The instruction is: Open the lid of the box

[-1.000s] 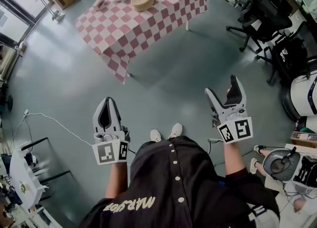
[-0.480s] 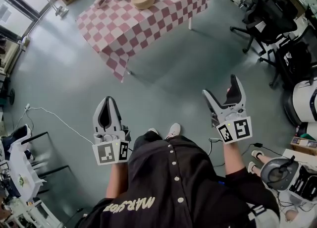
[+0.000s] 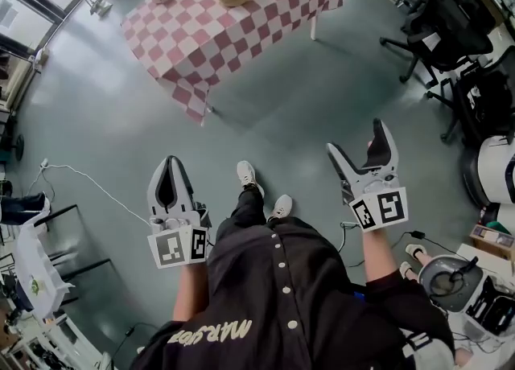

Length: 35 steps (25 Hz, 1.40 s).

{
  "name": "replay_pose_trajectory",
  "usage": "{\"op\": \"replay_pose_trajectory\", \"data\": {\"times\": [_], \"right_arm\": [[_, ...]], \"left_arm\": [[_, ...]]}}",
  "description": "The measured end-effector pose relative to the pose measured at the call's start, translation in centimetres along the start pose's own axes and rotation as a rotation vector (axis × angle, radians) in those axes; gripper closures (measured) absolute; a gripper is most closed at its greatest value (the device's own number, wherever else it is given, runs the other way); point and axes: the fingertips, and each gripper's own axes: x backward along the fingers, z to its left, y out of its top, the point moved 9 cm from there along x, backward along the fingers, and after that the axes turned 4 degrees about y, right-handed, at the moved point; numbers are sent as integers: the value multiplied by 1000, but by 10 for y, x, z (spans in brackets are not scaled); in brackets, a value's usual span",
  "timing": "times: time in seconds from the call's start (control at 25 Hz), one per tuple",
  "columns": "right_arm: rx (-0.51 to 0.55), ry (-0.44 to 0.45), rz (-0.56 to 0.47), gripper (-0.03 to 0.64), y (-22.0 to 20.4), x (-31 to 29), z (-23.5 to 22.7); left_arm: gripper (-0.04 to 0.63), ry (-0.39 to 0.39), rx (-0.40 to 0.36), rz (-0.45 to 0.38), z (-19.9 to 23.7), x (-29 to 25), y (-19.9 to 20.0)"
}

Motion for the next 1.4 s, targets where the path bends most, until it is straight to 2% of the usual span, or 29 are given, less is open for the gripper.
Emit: {"op": "replay_pose_trajectory", "data": {"times": [0.6, 0.96, 1.4], "right_arm": [[45, -25, -45, 138, 25, -96, -21], [60, -70, -24, 138, 26, -145, -22], [69, -108, -39, 138, 20, -199, 4]], "left_arm": [[584, -36, 30, -60, 32, -105, 8], [584, -63, 53, -51, 62, -160, 9], [584, -114, 36, -53, 115, -207, 10]]}}
